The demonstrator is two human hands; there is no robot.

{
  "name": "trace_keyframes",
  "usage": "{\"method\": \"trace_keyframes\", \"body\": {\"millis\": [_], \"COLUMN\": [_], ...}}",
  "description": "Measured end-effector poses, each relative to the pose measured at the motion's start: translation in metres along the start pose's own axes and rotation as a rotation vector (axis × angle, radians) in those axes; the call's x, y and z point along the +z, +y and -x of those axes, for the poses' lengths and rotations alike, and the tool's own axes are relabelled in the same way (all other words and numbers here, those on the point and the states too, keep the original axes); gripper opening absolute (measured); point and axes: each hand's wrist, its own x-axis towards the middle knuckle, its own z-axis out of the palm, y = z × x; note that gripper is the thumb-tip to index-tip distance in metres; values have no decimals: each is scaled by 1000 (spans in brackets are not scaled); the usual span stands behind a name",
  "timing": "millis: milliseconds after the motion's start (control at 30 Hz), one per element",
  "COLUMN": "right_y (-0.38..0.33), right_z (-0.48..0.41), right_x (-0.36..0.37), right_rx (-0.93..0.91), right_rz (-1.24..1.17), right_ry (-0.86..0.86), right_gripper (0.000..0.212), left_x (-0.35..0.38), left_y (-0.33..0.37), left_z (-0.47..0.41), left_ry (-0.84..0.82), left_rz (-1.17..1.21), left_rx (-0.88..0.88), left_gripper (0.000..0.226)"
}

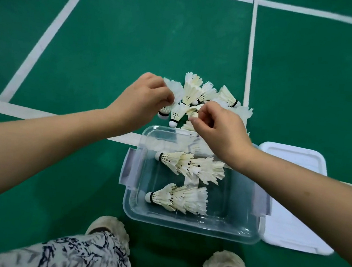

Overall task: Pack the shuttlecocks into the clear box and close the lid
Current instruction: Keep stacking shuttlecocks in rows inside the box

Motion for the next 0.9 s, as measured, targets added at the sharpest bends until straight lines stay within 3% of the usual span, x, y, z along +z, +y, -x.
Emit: {"method": "trace_keyframes", "body": {"millis": [67, 233, 500, 633, 900], "right_y": [-1, 8, 39, 43, 59], "right_z": [5, 22, 52, 63, 76], "right_x": [-5, -13, -10, -7, 14], "right_rx": [-9, -53, -137, -32, 143], "right_rz": [9, 84, 303, 386, 626], "right_ry": [13, 9, -97, -173, -459], "right_gripper": [14, 23, 21, 10, 12], "left_x": [-4, 1, 20, 30, 49], "left_y": [22, 56, 78, 80, 86], "left_z": [2, 10, 22, 28, 48], "left_ry": [-20, -132, -318, -411, -695], "left_rz": [44, 147, 199, 235, 261], "left_rx": [46, 109, 110, -2, -71], "left_gripper": [29, 31, 32, 53, 58]}}
